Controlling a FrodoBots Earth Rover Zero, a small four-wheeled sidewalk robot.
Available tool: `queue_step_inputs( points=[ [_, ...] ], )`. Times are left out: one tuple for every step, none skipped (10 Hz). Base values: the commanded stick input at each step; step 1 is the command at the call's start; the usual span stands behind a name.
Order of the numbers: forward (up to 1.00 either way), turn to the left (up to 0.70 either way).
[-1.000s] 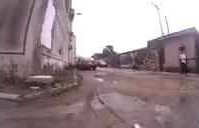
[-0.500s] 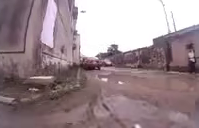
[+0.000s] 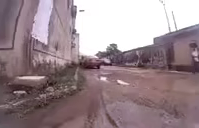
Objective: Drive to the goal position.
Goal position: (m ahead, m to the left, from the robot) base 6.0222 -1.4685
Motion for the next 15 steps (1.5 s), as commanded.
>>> queue_step_inputs(
  points=[
    [1.0, 0.0],
    [1.0, 0.0],
    [1.0, 0.0],
    [1.0, 0.0],
    [1.0, 0.0],
    [1.0, 0.0],
    [1.0, 0.0],
    [1.0, 0.0],
    [1.0, 0.0],
    [1.0, 0.0],
    [1.0, 0.0],
    [1.0, 0.0],
    [1.0, 0.0],
    [1.0, 0.0],
    [1.0, 0.0]
  ],
)
